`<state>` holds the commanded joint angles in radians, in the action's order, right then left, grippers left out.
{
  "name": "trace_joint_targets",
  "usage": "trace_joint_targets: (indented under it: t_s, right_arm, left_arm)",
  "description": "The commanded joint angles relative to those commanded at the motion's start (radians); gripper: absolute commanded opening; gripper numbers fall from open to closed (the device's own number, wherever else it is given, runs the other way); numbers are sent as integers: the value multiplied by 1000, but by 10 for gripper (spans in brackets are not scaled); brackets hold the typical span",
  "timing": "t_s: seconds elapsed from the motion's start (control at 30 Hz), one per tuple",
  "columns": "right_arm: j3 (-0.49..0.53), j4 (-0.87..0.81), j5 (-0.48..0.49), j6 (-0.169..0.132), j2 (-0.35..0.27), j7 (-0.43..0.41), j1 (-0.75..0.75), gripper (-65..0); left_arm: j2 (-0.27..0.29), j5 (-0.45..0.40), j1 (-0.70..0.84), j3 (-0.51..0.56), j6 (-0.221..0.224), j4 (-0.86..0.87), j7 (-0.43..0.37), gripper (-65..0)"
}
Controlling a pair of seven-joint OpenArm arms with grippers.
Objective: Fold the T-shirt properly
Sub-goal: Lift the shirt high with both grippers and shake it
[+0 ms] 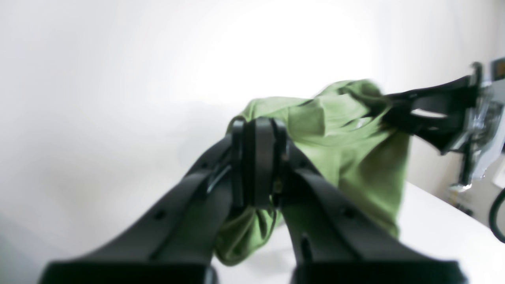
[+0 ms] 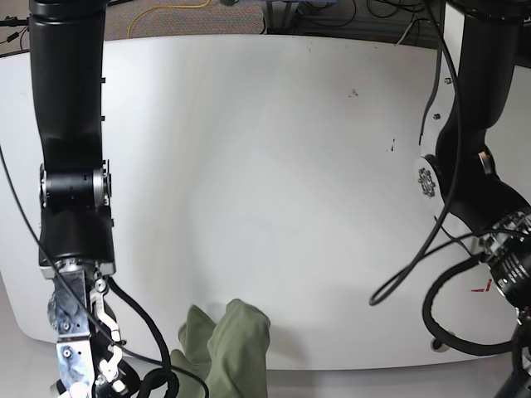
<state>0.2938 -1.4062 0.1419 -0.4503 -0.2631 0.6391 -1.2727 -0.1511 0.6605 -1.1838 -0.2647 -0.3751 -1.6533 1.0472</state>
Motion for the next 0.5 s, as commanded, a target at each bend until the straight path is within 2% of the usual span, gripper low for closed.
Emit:
trace_joint_targets:
  t_s: [0.23,0.5]
  right_arm:
    - [0,3,0,0,0,3,-26,-621]
    - [-6,-49,0,2,-17,8,161,-621]
  left_arm:
    - [2,2,-15,8,-2,8,2,-650]
    - [-2,-3,155,41,-3,-74,2,-650]
